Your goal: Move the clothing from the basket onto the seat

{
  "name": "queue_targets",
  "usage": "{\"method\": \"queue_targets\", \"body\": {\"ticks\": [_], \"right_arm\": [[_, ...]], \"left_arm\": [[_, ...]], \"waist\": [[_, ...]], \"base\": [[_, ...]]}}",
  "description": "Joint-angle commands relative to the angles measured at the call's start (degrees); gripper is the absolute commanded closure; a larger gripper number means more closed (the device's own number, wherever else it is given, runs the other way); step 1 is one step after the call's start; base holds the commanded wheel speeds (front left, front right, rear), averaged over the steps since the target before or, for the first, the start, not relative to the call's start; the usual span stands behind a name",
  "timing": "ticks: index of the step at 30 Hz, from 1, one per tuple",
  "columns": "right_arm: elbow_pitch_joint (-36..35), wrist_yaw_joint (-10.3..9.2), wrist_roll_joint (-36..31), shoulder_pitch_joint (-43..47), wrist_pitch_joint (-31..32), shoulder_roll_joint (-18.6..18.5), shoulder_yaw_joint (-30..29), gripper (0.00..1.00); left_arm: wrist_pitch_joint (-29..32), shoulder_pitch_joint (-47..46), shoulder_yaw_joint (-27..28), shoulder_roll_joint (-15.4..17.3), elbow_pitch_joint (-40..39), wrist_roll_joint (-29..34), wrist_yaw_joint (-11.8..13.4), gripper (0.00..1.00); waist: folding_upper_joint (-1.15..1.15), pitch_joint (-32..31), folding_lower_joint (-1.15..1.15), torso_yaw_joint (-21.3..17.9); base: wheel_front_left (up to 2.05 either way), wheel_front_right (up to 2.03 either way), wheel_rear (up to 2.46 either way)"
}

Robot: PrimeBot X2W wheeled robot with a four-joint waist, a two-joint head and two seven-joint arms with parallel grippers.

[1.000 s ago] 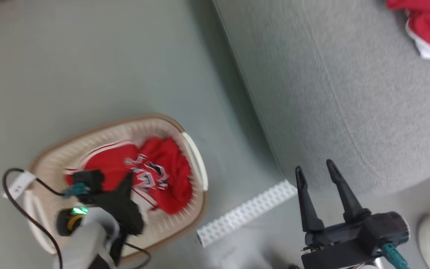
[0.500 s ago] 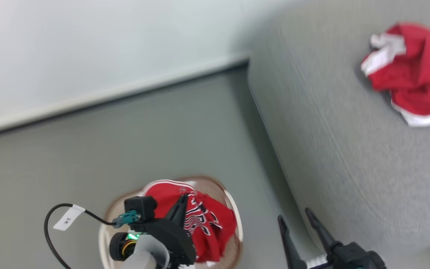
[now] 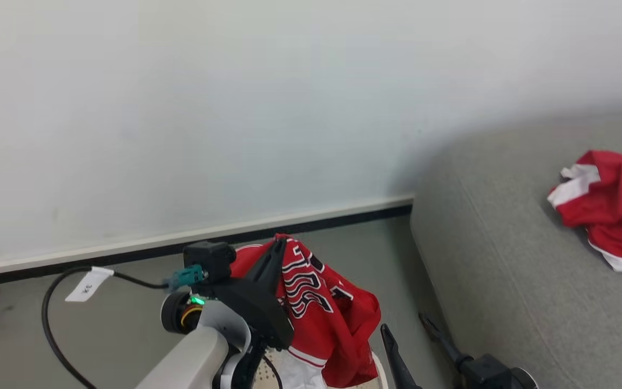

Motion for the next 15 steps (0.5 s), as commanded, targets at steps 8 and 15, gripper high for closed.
{"method": "queue_targets", "body": {"ticks": [8,15], "right_arm": [[1.90,-0.04,2.01,-3.37,0.85,-0.05,2.31,0.00],[6.82,-0.04,3.95,-9.09,2.78,-0.07,6.33,0.00]], "left_arm": [[1.57,-4.24,0.67,1.22,-1.55,0.58,0.18,1.00],[2.59,-7.20,0.24,0.90,-1.31,0.78,-0.65,1.00]], "waist": [[0.02,-4.66,0.02,5.58],[0.02,-4.80,0.02,6.77]], "base": [[0.00,0.00,0.00],[0.00,0.00,0.00]]}}
